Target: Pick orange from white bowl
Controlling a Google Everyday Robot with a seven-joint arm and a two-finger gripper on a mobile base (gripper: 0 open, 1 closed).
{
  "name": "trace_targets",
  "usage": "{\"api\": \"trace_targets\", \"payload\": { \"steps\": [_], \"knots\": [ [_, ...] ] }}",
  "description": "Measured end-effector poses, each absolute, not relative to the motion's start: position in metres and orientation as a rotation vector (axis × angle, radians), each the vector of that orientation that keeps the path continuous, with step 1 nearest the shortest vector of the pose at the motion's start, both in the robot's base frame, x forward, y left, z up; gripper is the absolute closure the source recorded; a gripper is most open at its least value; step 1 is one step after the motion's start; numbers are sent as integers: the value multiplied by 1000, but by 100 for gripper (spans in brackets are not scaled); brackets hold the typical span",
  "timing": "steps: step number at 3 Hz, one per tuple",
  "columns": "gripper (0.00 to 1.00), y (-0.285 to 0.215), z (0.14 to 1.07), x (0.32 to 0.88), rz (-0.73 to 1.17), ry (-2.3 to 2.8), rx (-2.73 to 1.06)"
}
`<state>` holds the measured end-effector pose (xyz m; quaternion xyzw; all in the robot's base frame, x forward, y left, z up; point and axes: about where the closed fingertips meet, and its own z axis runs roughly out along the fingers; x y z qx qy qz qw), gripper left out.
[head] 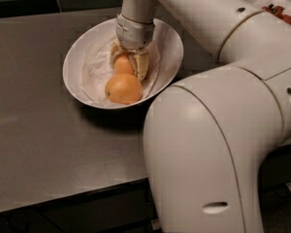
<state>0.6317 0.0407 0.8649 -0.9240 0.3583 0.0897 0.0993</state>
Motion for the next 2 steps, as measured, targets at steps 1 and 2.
{"api": "trace_targets", "payload": {
  "steps": [1,2],
  "knots": [
    [100,40,880,631,196,1066,-2684],
    [100,39,890,628,163,1070,-2662]
  ]
}}
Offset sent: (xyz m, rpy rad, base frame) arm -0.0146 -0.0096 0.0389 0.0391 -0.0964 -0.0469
